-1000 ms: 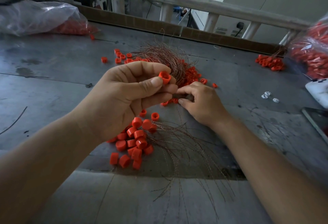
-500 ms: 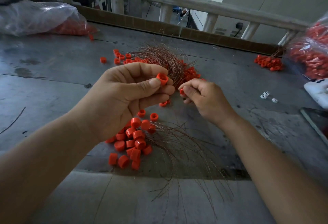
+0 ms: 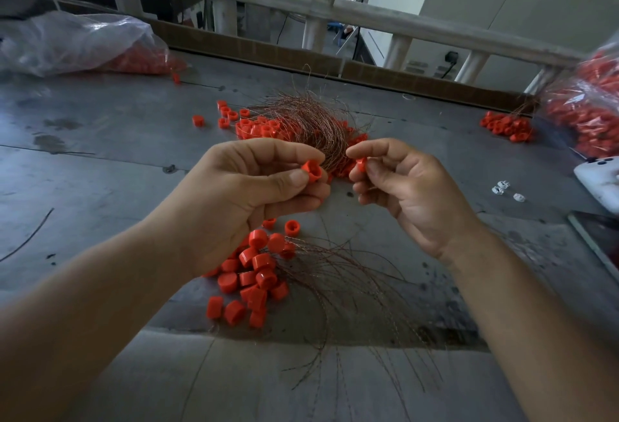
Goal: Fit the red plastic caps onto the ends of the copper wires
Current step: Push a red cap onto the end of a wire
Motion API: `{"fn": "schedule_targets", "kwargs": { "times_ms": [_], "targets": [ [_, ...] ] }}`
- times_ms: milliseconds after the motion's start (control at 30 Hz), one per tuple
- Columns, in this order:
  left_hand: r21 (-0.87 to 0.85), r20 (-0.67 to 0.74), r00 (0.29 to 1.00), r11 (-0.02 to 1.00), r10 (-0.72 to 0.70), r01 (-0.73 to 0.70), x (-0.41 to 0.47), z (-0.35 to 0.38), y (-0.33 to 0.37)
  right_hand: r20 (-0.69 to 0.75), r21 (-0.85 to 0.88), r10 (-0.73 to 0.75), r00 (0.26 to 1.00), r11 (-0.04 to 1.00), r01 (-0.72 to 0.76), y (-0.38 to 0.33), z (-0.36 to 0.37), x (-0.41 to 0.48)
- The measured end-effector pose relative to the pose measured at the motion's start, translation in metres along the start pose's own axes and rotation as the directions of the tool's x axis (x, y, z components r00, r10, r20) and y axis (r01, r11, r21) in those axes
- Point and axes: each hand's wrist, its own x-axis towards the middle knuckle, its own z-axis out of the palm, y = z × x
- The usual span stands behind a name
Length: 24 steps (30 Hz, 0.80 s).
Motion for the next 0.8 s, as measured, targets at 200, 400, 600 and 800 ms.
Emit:
{"fn": "schedule_targets", "kwargs": {
  "times_ms": [200,400,600,800],
  "targets": [
    [0.040,-0.013,1.000,0.999,-0.006,0.006,0.000,0.000,-0.001,0.022,0.005,-0.040,0.999,0.999,0.040,-0.001,0.008,-0.004],
    [0.132,-0.038,0.999,0.991,0.000,0.005,-0.001,0.001,-0.004,0.057,-0.020,-0.092,0.994,0.995,0.093,-0.005,0.012,-0.008],
    [0.204,-0.027,1.000,0.979,0.006,0.000,-0.001,0.003,-0.008,0.081,0.016,-0.083,0.993,0.996,0.082,-0.007,0.018,-0.012],
    [0.211,-0.042,0.999,0.978,0.011,-0.002,-0.001,0.002,-0.008,0.092,-0.130,-0.107,0.990,0.984,0.119,-0.005,0.023,-0.012]
  ]
}}
